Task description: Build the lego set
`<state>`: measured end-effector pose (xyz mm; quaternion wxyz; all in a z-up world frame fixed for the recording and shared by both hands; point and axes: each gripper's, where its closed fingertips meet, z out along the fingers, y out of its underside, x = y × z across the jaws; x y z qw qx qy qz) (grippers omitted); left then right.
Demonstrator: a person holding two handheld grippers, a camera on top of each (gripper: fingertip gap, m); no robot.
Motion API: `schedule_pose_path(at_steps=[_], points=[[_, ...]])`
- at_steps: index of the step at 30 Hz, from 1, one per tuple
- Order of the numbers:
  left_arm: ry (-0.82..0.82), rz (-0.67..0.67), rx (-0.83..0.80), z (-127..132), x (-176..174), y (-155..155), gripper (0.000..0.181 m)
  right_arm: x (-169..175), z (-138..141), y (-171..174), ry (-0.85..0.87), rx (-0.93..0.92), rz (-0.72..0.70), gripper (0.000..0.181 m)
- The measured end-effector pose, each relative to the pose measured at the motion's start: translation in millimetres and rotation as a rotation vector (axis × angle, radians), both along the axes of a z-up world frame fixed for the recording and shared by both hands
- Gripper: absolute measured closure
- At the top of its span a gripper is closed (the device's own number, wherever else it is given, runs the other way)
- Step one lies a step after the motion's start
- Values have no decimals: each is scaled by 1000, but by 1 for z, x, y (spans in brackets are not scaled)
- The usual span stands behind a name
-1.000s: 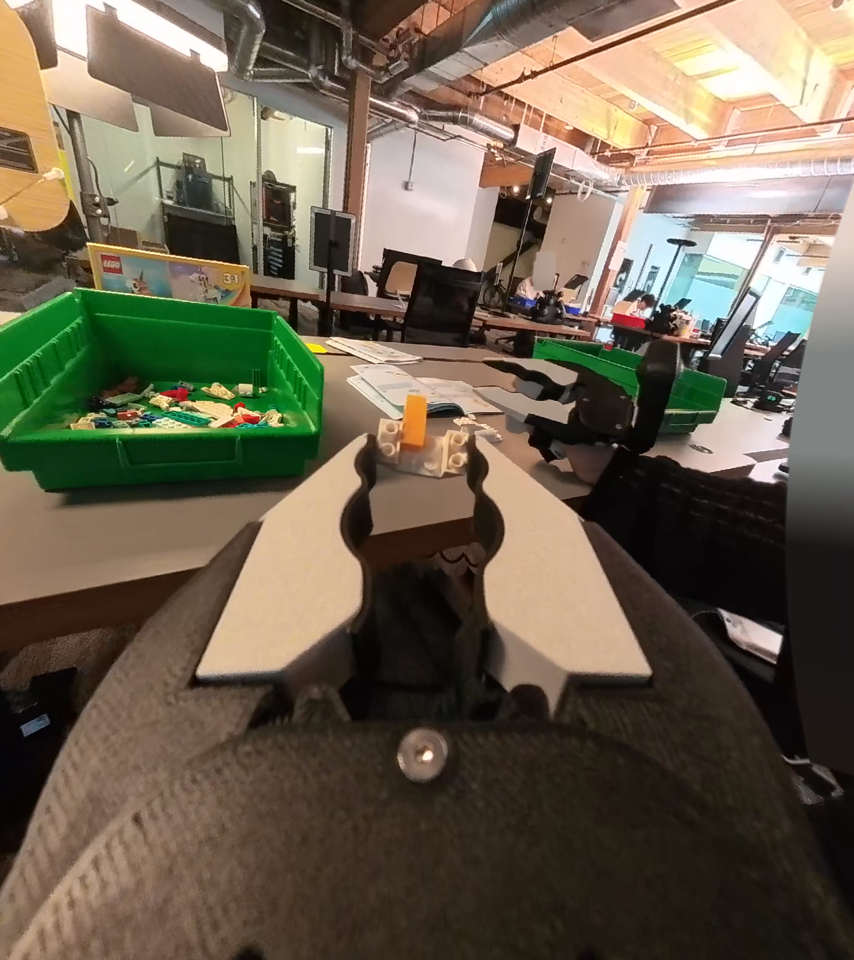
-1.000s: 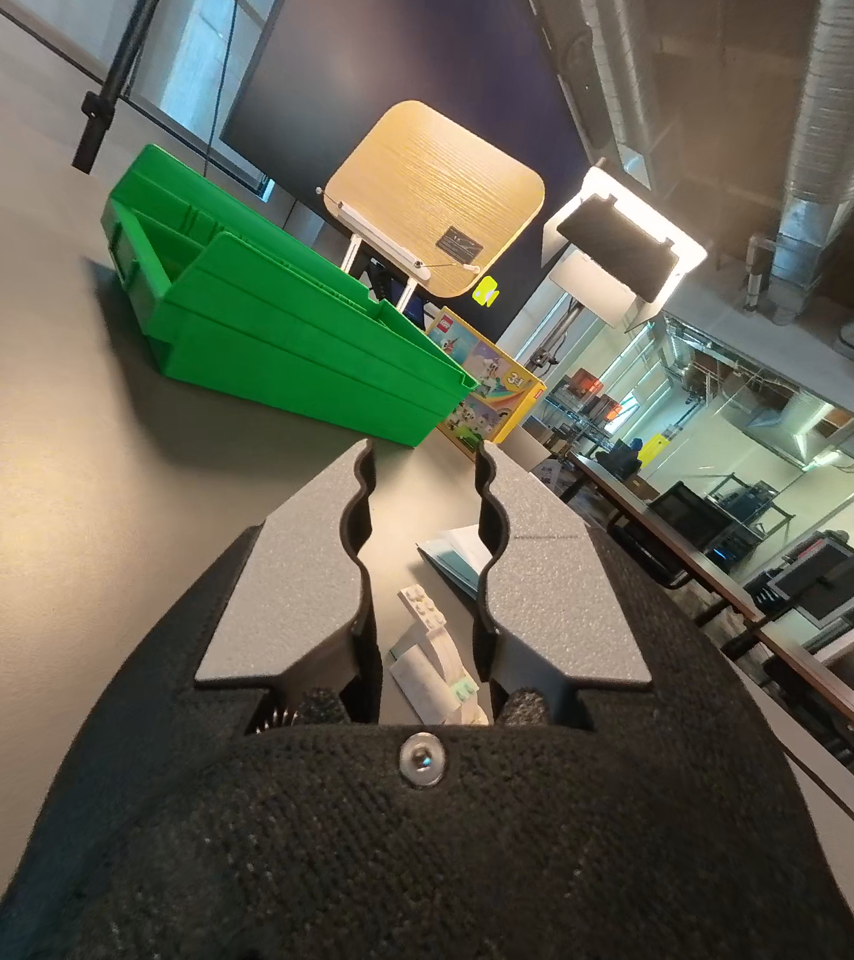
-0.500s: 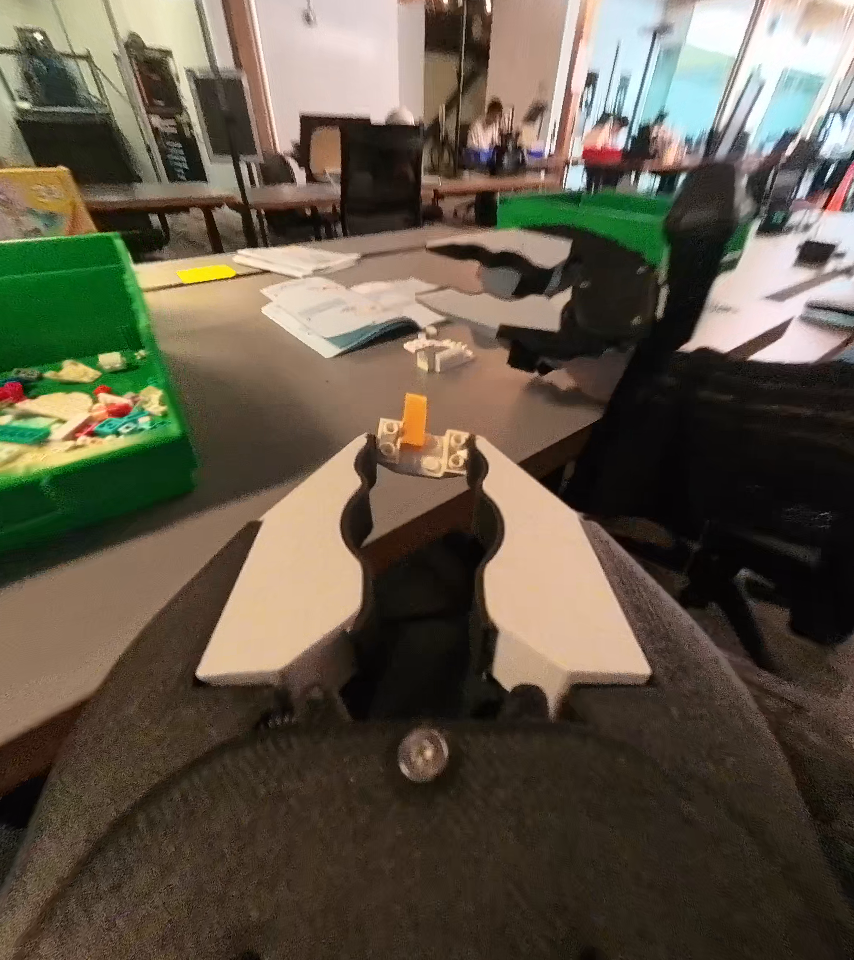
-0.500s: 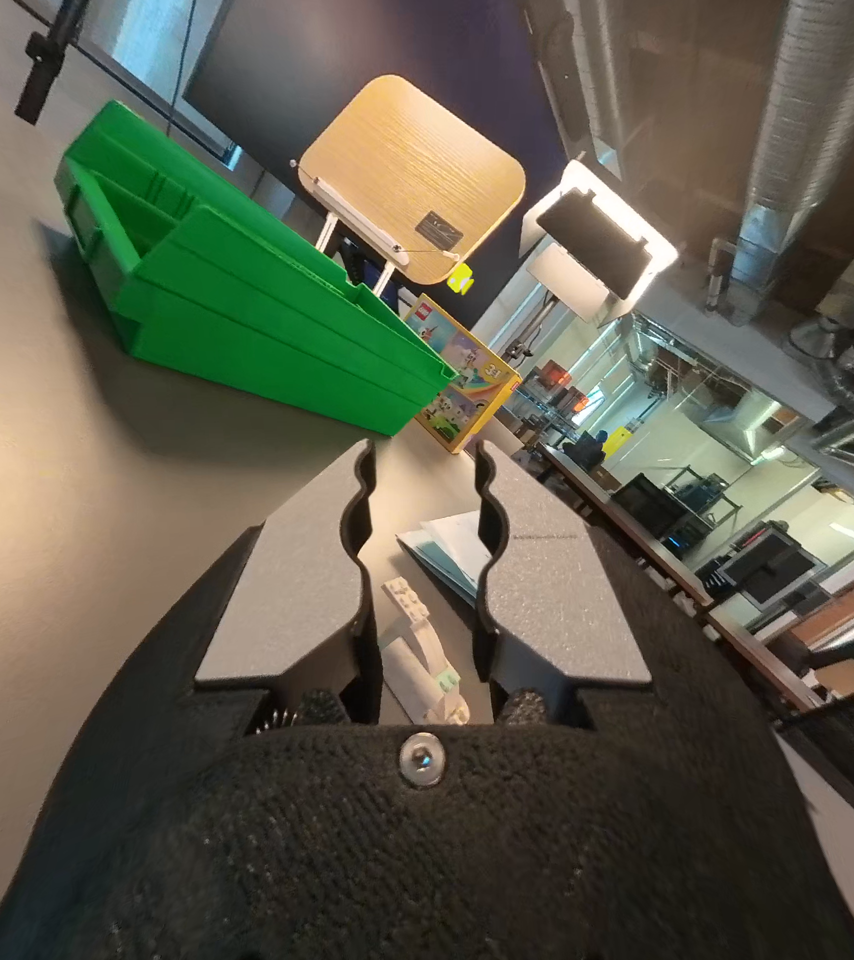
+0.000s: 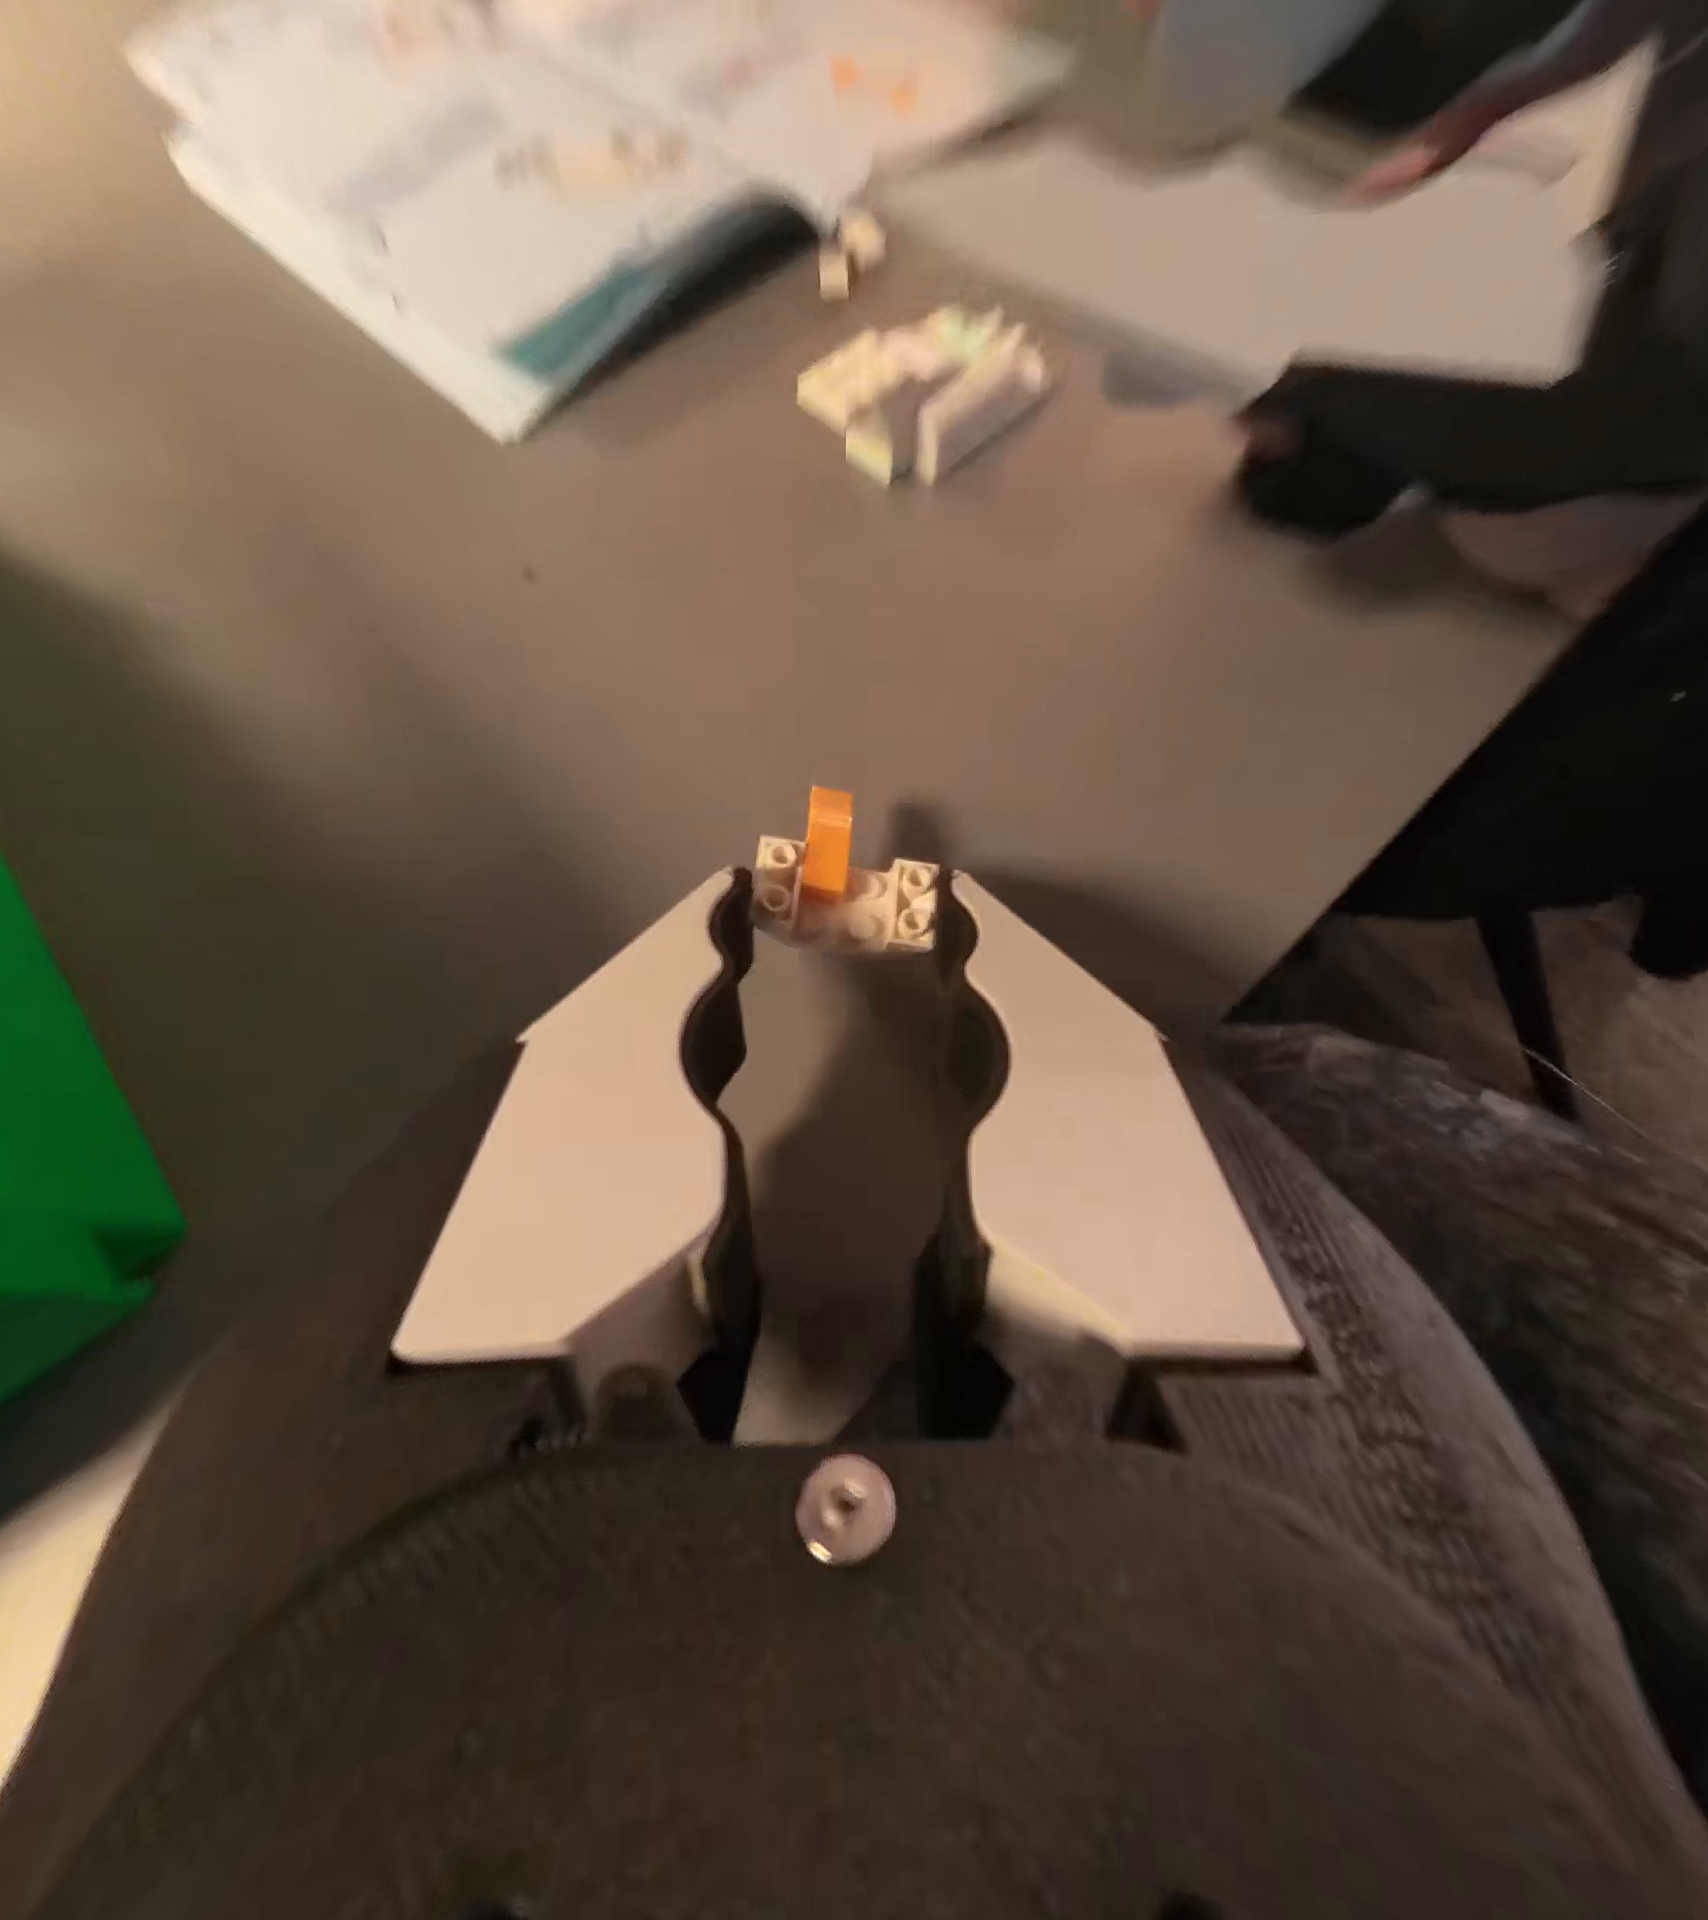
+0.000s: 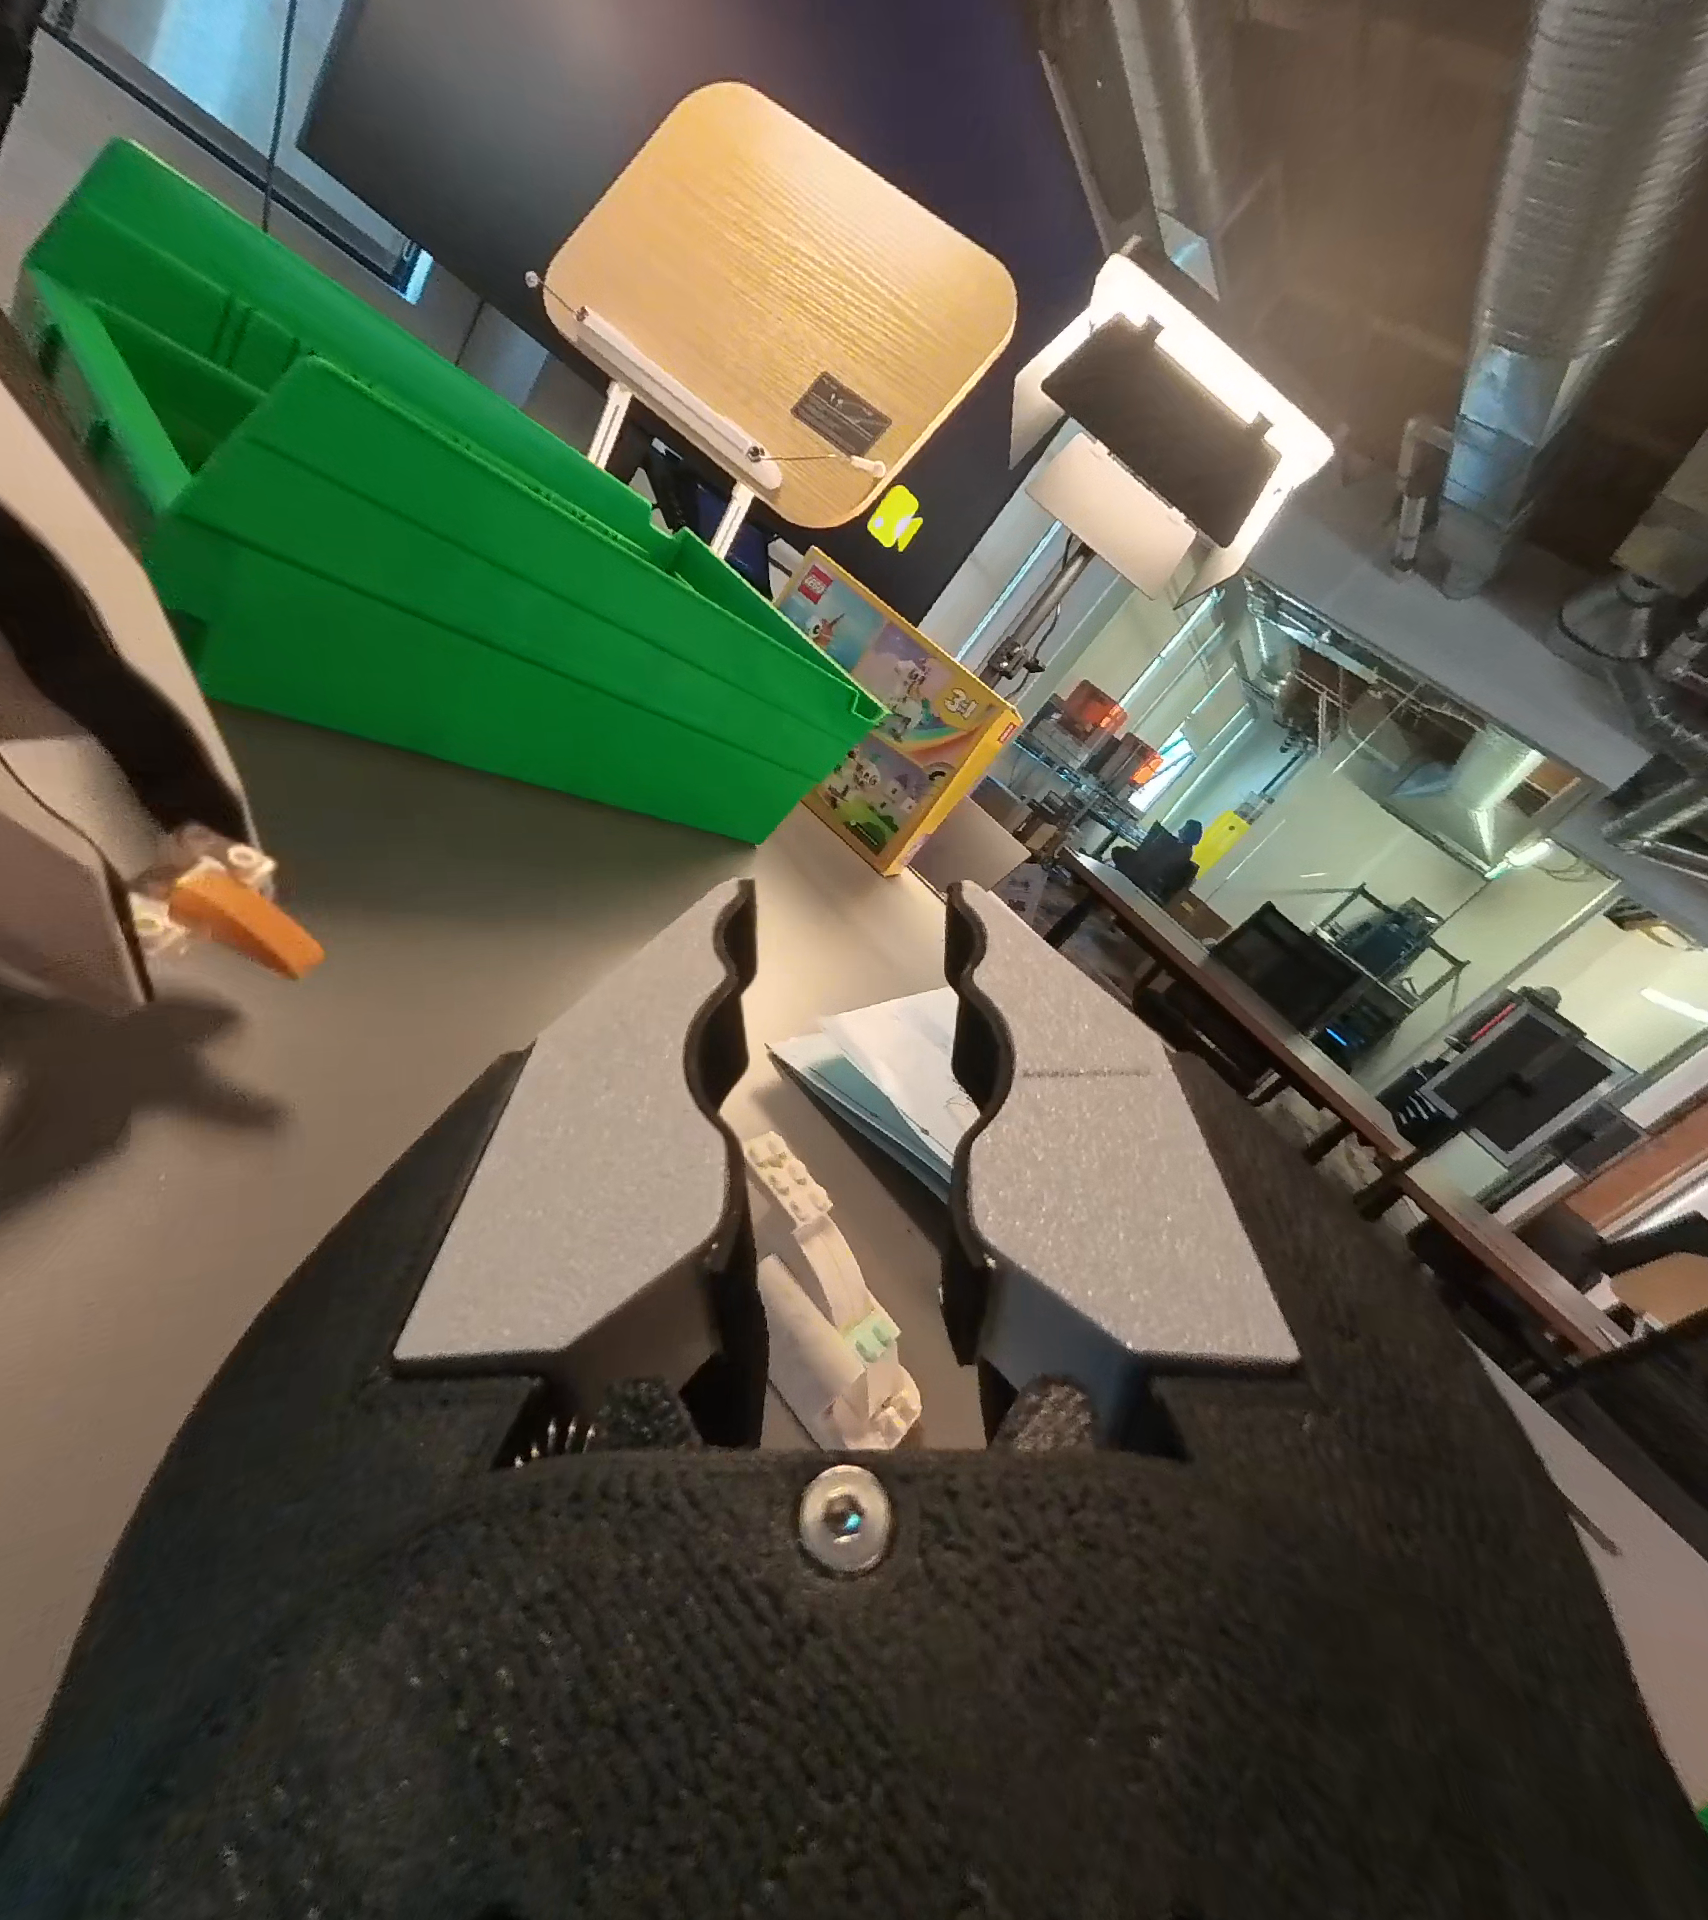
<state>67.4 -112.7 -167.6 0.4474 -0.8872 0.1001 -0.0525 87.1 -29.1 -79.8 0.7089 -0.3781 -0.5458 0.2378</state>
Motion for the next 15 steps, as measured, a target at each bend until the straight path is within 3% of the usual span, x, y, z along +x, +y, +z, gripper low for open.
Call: schedule_pose_path(at_steps=[5,11,13,15], points=[[-5,8,-56,-12,-3,4,148,0,0,1,-1,-1,-1,147],[12,61,-14,-10,-5,5,126,-4,-5,-1,-36,23,-3,147],[29,98,32,-2,-6,1,113,-5,-6,-2,-46,34,-3,147],[-20,125,155,20,0,-7,99,-5,-7,-2,-49,39,-4,147]])
